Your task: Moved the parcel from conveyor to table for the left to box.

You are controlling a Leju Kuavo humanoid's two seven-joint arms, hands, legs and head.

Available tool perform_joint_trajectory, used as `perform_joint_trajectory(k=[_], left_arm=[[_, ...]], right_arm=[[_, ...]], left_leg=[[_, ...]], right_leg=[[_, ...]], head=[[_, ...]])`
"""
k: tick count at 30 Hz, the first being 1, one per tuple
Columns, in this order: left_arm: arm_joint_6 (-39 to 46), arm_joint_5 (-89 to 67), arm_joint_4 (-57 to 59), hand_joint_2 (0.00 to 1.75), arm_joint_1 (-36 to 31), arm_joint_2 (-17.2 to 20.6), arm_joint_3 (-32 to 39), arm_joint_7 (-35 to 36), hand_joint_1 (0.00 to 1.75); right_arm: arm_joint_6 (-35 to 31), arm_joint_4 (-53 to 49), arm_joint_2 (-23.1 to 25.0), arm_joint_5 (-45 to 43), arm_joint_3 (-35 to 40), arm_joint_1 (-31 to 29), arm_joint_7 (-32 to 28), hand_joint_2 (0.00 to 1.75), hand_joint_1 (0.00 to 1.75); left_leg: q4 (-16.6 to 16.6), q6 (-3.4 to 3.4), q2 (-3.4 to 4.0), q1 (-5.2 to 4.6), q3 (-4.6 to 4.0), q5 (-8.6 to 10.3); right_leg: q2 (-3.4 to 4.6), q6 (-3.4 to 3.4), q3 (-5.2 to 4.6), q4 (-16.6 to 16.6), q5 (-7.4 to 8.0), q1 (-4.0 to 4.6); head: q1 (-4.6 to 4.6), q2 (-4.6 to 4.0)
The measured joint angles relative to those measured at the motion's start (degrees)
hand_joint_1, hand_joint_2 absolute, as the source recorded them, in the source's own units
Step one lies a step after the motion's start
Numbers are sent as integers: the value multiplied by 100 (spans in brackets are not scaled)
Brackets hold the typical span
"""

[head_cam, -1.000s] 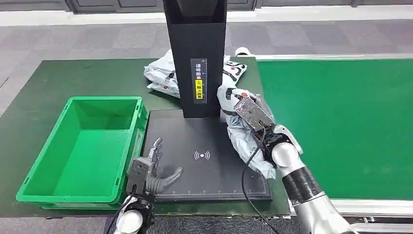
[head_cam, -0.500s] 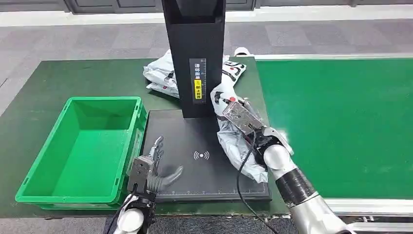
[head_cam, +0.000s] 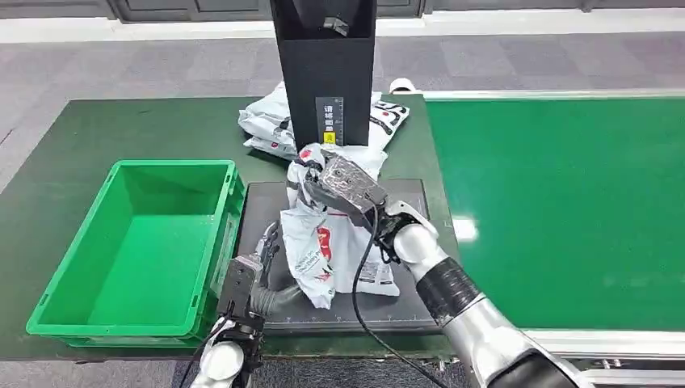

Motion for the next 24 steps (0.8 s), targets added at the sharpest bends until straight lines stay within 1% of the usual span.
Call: perform_joint_trajectory(k=[12, 16, 19, 22, 24], left_arm=[[-59, -122, 2, 175, -42, -22, 0, 52, 0], [-127, -184, 2, 175, -48, -33, 2, 68, 0], [-142, -230, -9, 175, -45, -33, 4, 74, 0], [-162, -254, -61, 175, -21, -31, 7, 103, 0], [-173, -256, -92, 175, -9, -26, 15, 109, 0]], right_arm=[[109, 236, 151, -208, 76, -117, -17, 175, 0], [144, 242, 157, -94, 79, -113, -35, 175, 0], [-18, 236, 116, 480, 160, -99, 31, 175, 0], [-239, 205, -40, 1564, 385, -42, 256, 175, 0], [-278, 181, -123, 1786, 435, 37, 273, 175, 0]], left_leg=[[1, 0, 1, 0, 0, 0], [1, 0, 2, 0, 1, 0], [1, 0, 2, 0, 1, 0], [1, 0, -1, 0, 0, 0], [1, 0, 1, -1, -1, 0]], right_leg=[[-1, 0, -2, 0, 0, 0], [0, 0, -2, 0, 0, 0], [0, 0, -3, 0, 0, 0], [0, 0, -1, 0, 0, 0], [-2, 0, -2, 0, 0, -1]], head=[[0, 0], [0, 0], [0, 0], [2, -2], [2, 0]])
